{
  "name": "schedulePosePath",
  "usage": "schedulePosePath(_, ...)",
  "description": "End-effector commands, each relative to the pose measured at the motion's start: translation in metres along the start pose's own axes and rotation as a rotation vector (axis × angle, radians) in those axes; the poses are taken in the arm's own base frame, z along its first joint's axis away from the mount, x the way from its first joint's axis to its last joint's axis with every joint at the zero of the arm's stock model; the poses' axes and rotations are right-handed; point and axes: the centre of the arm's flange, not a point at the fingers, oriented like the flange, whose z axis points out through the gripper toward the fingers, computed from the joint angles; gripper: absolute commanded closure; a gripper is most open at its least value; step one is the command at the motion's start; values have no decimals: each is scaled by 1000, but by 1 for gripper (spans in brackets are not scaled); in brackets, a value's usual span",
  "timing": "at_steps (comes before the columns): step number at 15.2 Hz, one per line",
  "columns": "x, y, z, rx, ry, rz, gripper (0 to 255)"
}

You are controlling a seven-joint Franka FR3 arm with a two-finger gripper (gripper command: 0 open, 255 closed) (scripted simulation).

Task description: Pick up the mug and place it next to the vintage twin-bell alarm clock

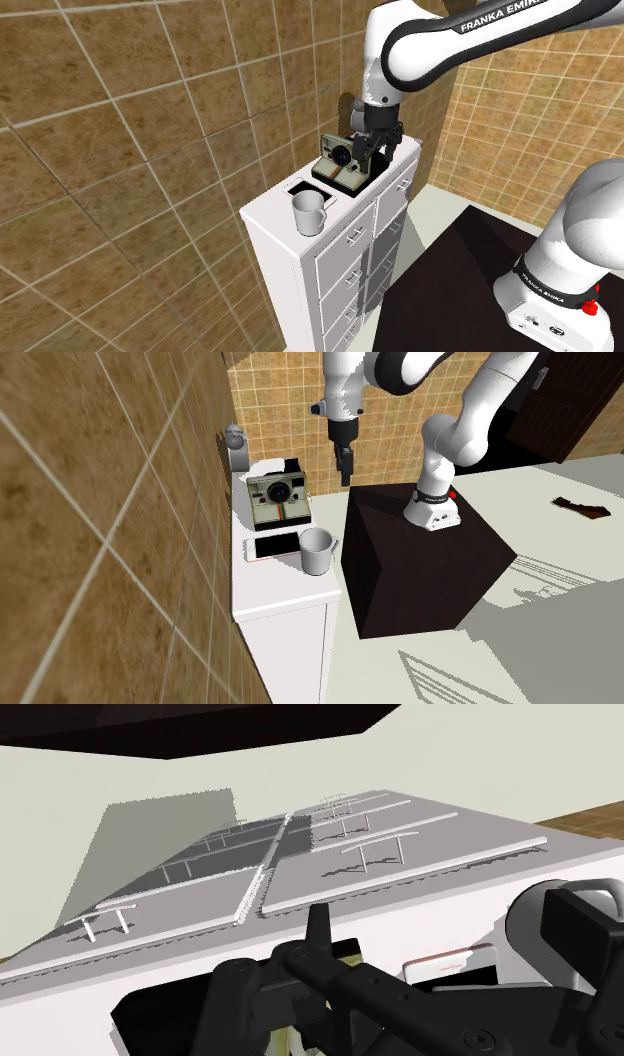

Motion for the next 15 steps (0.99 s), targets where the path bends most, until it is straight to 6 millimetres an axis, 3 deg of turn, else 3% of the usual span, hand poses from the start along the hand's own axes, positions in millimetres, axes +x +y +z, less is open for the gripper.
schedulePosePath(1, 14, -20, 13, 1, 11, -9, 0)
schedulePosePath(11, 84, -110, 70, 0, 60, -54, 0)
schedulePosePath(15, 89, -116, 90, 0, 63, -57, 0)
